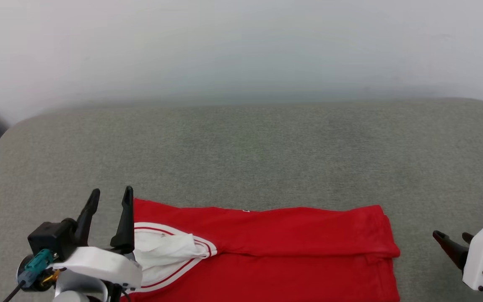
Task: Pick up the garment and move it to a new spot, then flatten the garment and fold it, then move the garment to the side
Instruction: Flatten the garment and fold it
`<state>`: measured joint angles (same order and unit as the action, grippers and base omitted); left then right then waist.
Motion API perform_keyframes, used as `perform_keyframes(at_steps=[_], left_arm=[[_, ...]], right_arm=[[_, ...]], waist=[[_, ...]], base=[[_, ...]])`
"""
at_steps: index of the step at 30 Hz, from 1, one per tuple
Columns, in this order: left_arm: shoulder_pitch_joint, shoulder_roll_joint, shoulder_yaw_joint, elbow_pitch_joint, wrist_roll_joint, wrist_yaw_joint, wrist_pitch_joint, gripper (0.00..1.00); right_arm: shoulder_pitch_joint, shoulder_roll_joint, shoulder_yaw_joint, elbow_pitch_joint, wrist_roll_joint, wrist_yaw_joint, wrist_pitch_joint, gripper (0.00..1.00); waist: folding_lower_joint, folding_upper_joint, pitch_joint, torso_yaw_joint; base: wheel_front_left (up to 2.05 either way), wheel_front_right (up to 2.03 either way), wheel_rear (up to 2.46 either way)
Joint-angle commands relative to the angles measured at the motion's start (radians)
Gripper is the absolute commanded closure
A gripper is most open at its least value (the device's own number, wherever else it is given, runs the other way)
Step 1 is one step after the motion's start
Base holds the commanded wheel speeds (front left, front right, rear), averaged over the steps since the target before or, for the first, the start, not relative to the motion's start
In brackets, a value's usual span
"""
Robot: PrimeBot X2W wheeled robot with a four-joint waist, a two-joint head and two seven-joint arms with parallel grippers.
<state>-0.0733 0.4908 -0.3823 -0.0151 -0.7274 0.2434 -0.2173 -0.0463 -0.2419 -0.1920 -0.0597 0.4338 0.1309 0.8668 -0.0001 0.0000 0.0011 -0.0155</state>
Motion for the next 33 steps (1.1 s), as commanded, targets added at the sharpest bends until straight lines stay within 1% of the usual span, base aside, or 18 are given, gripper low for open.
perform_keyframes(at_steps=[1, 3, 6, 11, 15, 20, 21, 22, 23, 24, 33], left_arm=[[-0.023, -0.007, 0.000, -0.008, 0.020, 0.007, -0.013, 0.00], [-0.028, -0.014, -0.001, -0.015, 0.051, 0.017, -0.026, 0.00], [-0.049, -0.025, 0.003, -0.034, 0.088, 0.025, -0.038, 0.00], [-0.069, -0.050, 0.010, -0.056, 0.122, 0.016, -0.045, 0.00], [-0.079, -0.062, 0.017, -0.069, 0.144, 0.010, -0.047, 0.00], [-0.078, -0.072, 0.020, -0.070, 0.164, 0.000, -0.049, 0.00], [-0.077, -0.072, 0.021, -0.069, 0.165, -0.001, -0.049, 0.00], [-0.078, -0.071, 0.021, -0.069, 0.169, -0.003, -0.049, 0.00], [-0.080, -0.068, 0.020, -0.067, 0.175, -0.003, -0.049, 0.00], [-0.080, -0.067, 0.020, -0.065, 0.175, -0.004, -0.049, 0.00], [-0.044, -0.042, 0.021, -0.040, 0.184, 0.012, -0.038, 0.00]], right_arm=[[-0.020, 0.005, -0.006, 0.005, 0.003, 0.000, 0.018, 0.00], [-0.029, 0.002, -0.010, 0.017, -0.008, 0.000, 0.051, 0.00], [-0.049, 0.018, -0.019, 0.040, -0.013, 0.000, 0.086, 0.00], [-0.083, 0.046, -0.028, 0.113, -0.016, 0.000, 0.120, 0.00], [-0.107, 0.067, -0.023, 0.196, -0.012, 0.000, 0.139, 0.00], [-0.079, 0.115, 0.005, 0.300, 0.017, 0.000, 0.201, 0.00], [-0.075, 0.123, 0.010, 0.312, 0.024, 0.000, 0.210, 0.03], [-0.073, 0.126, 0.019, 0.319, 0.029, 0.000, 0.215, 0.51], [-0.072, 0.128, 0.024, 0.325, 0.039, 0.000, 0.218, 0.85], [-0.075, 0.126, 0.029, 0.326, 0.045, 0.000, 0.213, 1.00], [-0.171, 0.043, 0.070, 0.287, 0.085, 0.000, 0.151, 1.00]], waist=[[0.0001, 0.0000, 0.009, 0.020], [0.0001, 0.0000, 0.025, 0.042], [0.0001, 0.0000, 0.065, 0.081], [0.0001, 0.0000, 0.123, 0.133], [0.0001, 0.0000, 0.158, 0.151], [0.0001, 0.0000, 0.175, 0.152], [0.0001, 0.0000, 0.176, 0.150], [0.0001, 0.0000, 0.177, 0.147], [0.0001, 0.0000, 0.176, 0.143], [0.0001, 0.0000, 0.175, 0.139], [0.0001, 0.0000, 0.112, 0.093]], base=[[0.00, 0.00, 0.00], [0.00, 0.00, 0.00], [0.00, 0.00, 0.00], [0.00, 0.00, 0.00], [0.00, 0.00, 0.00], [0.00, 0.00, 0.00], [0.00, 0.00, 0.00], [0.00, 0.00, 0.00], [0.00, 0.00, 0.00], [0.00, 0.00, 0.00], [0.00, 0.00, 0.00]])
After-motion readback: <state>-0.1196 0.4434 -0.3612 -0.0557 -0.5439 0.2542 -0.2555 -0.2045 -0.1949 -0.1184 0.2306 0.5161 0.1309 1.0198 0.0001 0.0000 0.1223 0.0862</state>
